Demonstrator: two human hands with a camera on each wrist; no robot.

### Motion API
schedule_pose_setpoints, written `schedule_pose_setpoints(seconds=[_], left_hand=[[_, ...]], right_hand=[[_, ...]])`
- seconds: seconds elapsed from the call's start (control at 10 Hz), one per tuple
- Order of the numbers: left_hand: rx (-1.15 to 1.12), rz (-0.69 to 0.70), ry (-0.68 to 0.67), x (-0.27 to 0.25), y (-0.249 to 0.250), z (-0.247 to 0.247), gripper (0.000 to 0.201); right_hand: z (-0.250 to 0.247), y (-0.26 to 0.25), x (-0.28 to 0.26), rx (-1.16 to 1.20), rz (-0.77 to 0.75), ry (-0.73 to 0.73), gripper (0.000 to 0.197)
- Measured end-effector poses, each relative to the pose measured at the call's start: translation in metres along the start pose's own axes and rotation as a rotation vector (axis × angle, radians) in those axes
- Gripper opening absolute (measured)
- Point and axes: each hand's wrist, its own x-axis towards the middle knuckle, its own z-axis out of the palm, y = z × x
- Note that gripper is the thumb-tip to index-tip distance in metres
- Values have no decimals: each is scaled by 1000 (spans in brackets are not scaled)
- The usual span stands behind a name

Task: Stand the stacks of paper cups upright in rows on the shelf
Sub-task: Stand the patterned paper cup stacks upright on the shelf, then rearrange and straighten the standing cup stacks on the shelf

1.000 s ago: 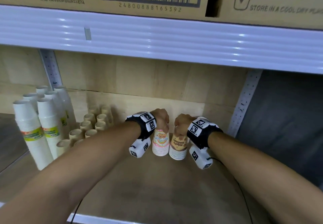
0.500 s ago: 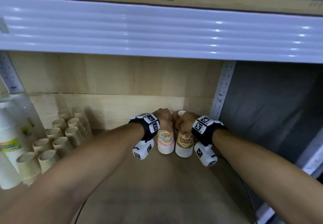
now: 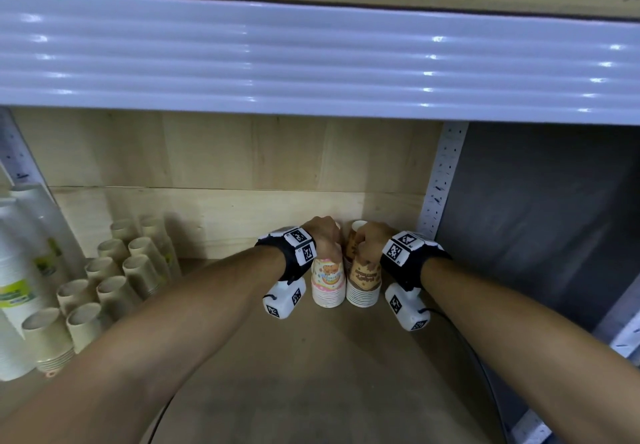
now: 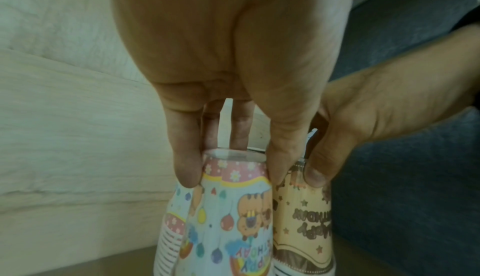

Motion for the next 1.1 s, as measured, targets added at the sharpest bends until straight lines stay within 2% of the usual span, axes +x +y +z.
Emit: schedule_pose_setpoints(seconds=[0.1,0.3,0.4,0.5,0.6,0.7,0.8,0.9,1.1], left_hand=[[-12,0,-6,0,-1,0,41],[-1,0,-13,-3,2,0,40],[-6,7,-21,-5,3,0,42],[6,12,-12,-11,5,-4,47],[3,-3,26,-18,4,-10,50],[20,-34,33,-29,-2,-20,52],[10,-76,39,-42,-13,-35,52],[3,-117,25,-60,-27,-53,53],[10,-225,-22,-106,-71,-89,47]], right_hand=[[4,-1,5,24,20,18,33],[4,0,4,-9,11,34,34],[4,0,3,7,10,33,32],[2,-2,3,-34,18,9,18],[-4,-6,0,-60,28,50,15],[-11,-13,-3,-32,71,143,33],[-18,-32,-5,-15,68,197,42],[-22,-60,-11,-3,48,182,47],[-13,-128,-13,-4,-91,112,44]])
